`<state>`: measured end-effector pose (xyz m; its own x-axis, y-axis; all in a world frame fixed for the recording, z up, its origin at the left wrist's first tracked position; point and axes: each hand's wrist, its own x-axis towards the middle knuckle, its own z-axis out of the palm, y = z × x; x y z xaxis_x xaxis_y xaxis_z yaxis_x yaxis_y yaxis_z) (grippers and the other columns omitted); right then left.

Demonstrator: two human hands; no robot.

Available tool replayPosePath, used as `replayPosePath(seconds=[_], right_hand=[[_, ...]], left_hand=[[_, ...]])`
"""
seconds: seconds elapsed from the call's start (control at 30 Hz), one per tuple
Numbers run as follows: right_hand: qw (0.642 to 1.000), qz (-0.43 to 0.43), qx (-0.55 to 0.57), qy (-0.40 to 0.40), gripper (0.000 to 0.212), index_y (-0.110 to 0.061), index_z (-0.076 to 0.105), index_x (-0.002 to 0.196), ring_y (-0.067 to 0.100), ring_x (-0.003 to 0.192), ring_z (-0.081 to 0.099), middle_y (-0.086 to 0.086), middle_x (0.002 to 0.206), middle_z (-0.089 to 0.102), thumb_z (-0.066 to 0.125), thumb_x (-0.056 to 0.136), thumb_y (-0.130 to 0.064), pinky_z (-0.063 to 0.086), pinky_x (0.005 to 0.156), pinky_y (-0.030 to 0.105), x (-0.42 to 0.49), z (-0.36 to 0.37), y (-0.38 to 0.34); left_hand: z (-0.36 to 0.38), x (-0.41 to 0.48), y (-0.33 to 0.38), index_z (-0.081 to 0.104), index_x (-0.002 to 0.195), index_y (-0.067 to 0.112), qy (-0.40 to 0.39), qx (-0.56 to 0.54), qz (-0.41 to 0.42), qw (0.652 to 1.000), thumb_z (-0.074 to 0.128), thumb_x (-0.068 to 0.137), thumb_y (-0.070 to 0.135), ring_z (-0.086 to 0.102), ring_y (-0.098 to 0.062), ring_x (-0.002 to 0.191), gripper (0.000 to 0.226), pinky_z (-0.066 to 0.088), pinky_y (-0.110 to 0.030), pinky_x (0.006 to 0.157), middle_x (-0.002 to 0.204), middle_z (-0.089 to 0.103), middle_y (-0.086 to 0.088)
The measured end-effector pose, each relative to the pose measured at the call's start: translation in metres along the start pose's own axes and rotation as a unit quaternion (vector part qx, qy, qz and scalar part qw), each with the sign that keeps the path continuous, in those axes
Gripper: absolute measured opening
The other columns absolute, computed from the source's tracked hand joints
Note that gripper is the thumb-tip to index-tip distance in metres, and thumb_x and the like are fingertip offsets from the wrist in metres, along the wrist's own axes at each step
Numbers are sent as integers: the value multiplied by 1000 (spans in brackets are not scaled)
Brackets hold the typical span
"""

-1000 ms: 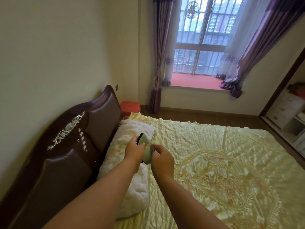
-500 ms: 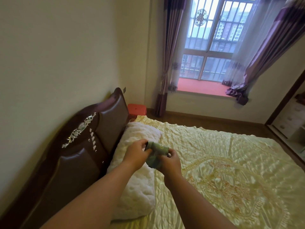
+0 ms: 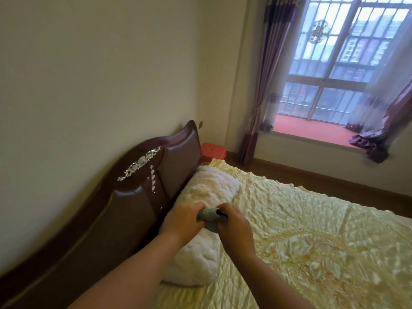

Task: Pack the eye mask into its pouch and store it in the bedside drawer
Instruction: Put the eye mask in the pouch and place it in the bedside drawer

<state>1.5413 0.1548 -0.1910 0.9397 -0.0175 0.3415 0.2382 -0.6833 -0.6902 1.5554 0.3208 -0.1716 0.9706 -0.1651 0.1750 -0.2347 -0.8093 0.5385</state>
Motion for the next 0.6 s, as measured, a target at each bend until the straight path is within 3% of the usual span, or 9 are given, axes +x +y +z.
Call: replayPosePath(seconds=[0.07,0.2,0.33,0.43,0.6], right_hand=[[998,-65,-21,-8,18,-28,61,99,11,73,55,-8,93,63,53,84,-30,43,57,22,-9,0,0],[983,-175,-45,-25,25,-25,60,101,16,74,56,-2,93,64,73,81,-17,49,57,29,-27,9,-8],[966,-249,-43,-46,30,-22,61,99,18,80,58,-1,95,63,78,76,-13,43,64,26,-49,27,-29],[953,-293,-32,-73,30,-23,60,100,18,85,58,-3,99,62,75,76,-14,42,67,25,-68,42,-50],[928,-345,3,-139,32,-21,60,100,19,87,59,-3,99,63,75,74,-10,46,70,27,-110,68,-85]], left_hand=[[2,-18,1,66,102,36,35,22,-10,999,62,87,32,67,-12,79,16,57,-34,66,89,72,11],[-1,-60,-1,70,103,35,98,59,-45,992,57,90,30,69,-12,87,19,56,-36,69,93,74,11],[-18,-110,-7,75,118,29,152,128,-60,978,67,90,21,65,-16,119,30,59,-38,82,131,70,5],[-32,-149,-14,71,128,27,165,160,-82,970,67,92,21,62,-18,126,37,61,-40,82,145,60,1],[-49,-217,-35,62,138,29,168,159,-136,963,60,95,23,63,-14,124,43,57,-32,91,140,64,5]])
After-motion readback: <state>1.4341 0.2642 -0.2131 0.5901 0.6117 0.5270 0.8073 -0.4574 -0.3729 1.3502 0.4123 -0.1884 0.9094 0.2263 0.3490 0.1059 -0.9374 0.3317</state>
